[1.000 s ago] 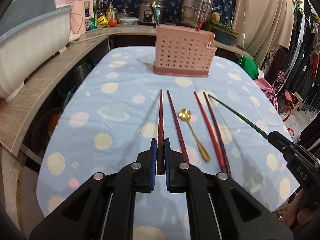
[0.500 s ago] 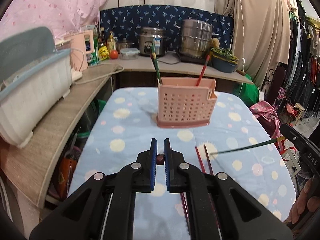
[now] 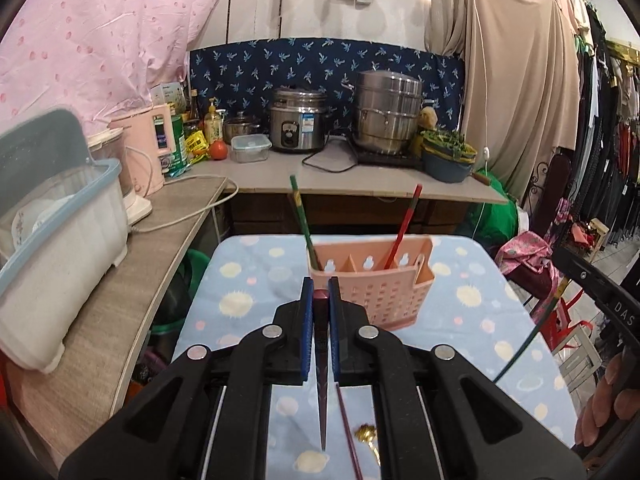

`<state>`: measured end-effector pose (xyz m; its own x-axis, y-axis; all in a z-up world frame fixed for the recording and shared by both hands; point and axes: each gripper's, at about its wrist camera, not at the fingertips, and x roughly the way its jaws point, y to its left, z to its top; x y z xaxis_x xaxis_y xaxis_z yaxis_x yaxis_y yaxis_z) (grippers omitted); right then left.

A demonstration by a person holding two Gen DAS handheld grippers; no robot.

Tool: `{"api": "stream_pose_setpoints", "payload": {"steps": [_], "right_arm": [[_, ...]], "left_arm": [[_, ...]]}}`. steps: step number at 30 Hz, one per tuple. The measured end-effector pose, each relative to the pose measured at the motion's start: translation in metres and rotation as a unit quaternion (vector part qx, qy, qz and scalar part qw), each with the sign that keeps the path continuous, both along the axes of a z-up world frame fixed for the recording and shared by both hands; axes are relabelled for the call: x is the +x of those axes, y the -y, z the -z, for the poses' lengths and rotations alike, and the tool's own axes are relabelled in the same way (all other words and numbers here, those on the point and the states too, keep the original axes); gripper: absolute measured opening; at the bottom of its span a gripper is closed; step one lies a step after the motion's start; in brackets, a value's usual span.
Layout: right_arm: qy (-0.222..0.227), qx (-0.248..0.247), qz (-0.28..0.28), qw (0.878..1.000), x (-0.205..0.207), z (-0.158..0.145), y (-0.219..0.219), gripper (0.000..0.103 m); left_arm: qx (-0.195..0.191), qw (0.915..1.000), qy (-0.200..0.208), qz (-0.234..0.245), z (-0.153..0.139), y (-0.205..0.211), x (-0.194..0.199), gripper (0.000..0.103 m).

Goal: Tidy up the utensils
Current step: 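Lift both chopsticks and carry them over the pink holder, then lower both chopsticks into the holder and open both tools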

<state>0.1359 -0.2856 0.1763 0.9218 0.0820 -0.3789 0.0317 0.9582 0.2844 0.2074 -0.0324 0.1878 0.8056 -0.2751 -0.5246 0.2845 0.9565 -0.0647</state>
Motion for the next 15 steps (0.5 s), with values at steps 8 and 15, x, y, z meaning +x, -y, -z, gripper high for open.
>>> {"api": "stream_pose_setpoints", "payload": {"steps": [8, 15], "right_arm": [[0.056, 0.016, -0.005, 0.998, 0.041, -0.047, 0.004, 0.006], [0.095, 0.023, 0.004, 0.995, 0.085, -0.080, 0.003, 0.006]], "left_arm": [[-0.031, 0.9972, 0.067, -0.012, -0.061, 0.005, 0.030, 0.007], [-0.070, 0.9885, 0.131, -0.029, -0.104, 0.011, 0.064, 0.007]]}}
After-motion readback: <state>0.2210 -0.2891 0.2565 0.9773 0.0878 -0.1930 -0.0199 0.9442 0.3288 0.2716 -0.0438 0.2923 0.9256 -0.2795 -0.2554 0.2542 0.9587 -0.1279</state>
